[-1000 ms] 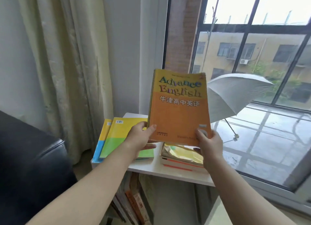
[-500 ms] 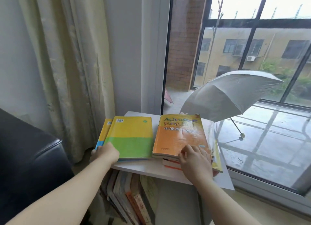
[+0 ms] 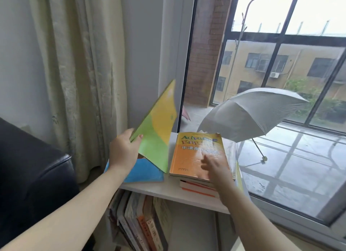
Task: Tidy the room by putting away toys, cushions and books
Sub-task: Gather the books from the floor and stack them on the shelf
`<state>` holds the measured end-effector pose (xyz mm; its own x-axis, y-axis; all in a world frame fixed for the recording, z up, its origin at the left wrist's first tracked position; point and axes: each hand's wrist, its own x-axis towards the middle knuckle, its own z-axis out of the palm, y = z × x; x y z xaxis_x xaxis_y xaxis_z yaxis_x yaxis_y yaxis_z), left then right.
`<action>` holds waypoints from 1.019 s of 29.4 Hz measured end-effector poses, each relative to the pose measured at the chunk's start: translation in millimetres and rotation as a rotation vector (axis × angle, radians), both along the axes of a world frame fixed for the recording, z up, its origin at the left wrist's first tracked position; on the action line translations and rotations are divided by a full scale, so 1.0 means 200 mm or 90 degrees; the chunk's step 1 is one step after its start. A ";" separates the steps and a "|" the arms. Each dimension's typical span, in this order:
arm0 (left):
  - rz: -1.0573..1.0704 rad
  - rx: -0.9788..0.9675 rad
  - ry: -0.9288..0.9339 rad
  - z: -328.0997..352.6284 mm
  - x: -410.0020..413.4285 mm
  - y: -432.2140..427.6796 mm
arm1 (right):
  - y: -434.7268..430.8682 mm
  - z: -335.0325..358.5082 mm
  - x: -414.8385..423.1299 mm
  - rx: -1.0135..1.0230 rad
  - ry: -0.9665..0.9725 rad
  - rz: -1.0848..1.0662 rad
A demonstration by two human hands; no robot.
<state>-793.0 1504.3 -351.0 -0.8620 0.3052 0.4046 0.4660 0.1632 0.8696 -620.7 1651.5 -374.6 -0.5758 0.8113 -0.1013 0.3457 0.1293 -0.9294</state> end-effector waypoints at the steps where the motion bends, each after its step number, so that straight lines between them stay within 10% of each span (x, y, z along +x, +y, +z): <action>1: -0.037 0.029 0.048 0.02 0.02 -0.03 | 0.01 0.04 0.00 -0.166 0.160 -0.028; 5: -0.188 0.061 0.276 0.07 -0.01 -0.18 | 0.13 0.14 0.07 -0.610 0.583 0.065; 10: -0.199 -0.020 0.487 0.14 -0.11 -0.22 | 0.08 0.07 0.12 -0.476 0.266 0.121; 13: -0.100 0.004 0.391 0.14 -0.08 -0.15 | 0.01 0.06 0.11 -0.430 0.192 0.045; 19: 0.038 -0.169 0.006 0.01 -0.11 -0.12 | 0.06 0.14 0.03 -0.455 0.482 -0.095; 26: 0.021 -0.539 -0.208 -0.30 -0.25 -0.17 | 0.08 0.16 0.02 0.382 -0.306 -0.115; 30: 0.077 -0.481 -0.246 -0.37 -0.29 -0.15 | 0.01 -0.01 -0.05 0.398 -0.400 0.143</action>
<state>-851.4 1473.8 -425.2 -0.9417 0.2709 -0.1993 0.1006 0.7922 0.6019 -629.9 1653.6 -375.8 -0.7144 0.6991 -0.0302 0.6703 0.6712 -0.3165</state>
